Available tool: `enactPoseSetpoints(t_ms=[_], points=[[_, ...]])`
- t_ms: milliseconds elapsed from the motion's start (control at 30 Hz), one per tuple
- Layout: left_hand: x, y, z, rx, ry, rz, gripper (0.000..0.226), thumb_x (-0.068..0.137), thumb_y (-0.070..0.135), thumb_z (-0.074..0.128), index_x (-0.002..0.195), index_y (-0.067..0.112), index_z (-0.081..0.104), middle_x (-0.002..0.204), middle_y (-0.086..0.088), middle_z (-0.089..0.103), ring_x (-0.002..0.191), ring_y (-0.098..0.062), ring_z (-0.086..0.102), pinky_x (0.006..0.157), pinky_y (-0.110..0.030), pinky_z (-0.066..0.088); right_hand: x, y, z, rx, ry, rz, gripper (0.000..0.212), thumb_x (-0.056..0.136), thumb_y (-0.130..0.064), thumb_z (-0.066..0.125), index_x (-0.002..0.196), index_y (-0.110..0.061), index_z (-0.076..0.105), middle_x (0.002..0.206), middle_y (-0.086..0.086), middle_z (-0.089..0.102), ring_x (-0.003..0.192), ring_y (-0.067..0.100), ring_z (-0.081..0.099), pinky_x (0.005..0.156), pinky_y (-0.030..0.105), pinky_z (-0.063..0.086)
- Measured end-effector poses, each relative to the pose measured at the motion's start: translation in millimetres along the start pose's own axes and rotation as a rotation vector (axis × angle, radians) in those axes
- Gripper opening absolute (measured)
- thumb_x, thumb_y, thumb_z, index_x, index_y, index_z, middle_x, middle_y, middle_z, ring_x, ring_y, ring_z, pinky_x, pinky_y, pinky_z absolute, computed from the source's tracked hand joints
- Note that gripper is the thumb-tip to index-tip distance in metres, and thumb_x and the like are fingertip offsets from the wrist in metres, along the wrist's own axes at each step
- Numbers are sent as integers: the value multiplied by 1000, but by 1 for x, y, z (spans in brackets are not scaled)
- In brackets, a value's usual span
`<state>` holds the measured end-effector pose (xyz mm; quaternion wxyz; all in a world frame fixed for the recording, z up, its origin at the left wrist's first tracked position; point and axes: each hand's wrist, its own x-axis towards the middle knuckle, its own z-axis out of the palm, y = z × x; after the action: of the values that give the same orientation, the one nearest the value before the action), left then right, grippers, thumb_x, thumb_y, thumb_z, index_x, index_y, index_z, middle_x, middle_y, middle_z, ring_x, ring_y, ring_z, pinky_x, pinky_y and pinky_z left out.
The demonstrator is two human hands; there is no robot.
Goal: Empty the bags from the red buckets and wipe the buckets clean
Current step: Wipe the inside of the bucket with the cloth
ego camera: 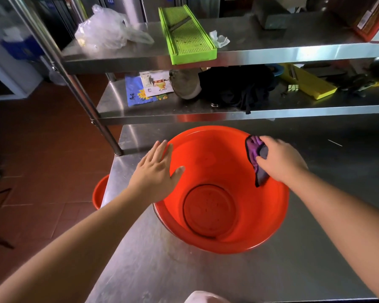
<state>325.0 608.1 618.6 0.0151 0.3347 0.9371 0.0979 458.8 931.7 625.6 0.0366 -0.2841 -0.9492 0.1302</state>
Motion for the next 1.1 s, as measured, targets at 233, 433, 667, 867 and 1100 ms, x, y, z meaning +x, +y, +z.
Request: enactPoseSetpoints(t_ms=[233, 433, 667, 867, 1100], points=[[1, -1, 12, 22, -15, 69, 87, 102, 68, 25, 167, 14, 6, 175, 0, -7, 159, -10, -16, 127, -28, -10, 8, -15, 3, -59, 19, 2, 72, 90, -36, 65, 154, -29, 31, 138, 14, 55, 117, 39, 58, 85, 44, 53], [3, 2, 14, 3, 11, 81, 85, 102, 67, 29, 167, 16, 8, 175, 3, -5, 159, -7, -13, 125, -24, -10, -44, -13, 2, -46, 36, 156, 71, 95, -34, 58, 157, -24, 24, 142, 14, 49, 117, 41, 57, 84, 45, 52], [9, 5, 20, 11, 32, 134, 85, 101, 68, 28, 167, 16, 11, 175, 3, 0, 160, -8, -8, 126, -24, -6, -88, 0, 9, 6, 194, 130, 68, 92, -24, 65, 153, -15, 37, 141, 14, 52, 118, 40, 54, 89, 46, 51], [8, 4, 21, 35, 43, 156, 85, 102, 67, 29, 167, 14, 12, 175, 0, 2, 160, -10, -6, 128, -26, -4, -96, 0, 8, 7, 354, 56, 61, 87, -16, 71, 144, -13, 51, 132, 13, 55, 111, 41, 50, 86, 52, 51], [7, 3, 21, 6, 47, 148, 83, 104, 64, 34, 167, 15, 12, 175, 1, 1, 160, -10, -7, 130, -29, 0, -127, 1, 7, 6, 16, 343, 61, 91, -38, 63, 144, -19, 38, 115, 19, 64, 97, 42, 64, 69, 38, 44]])
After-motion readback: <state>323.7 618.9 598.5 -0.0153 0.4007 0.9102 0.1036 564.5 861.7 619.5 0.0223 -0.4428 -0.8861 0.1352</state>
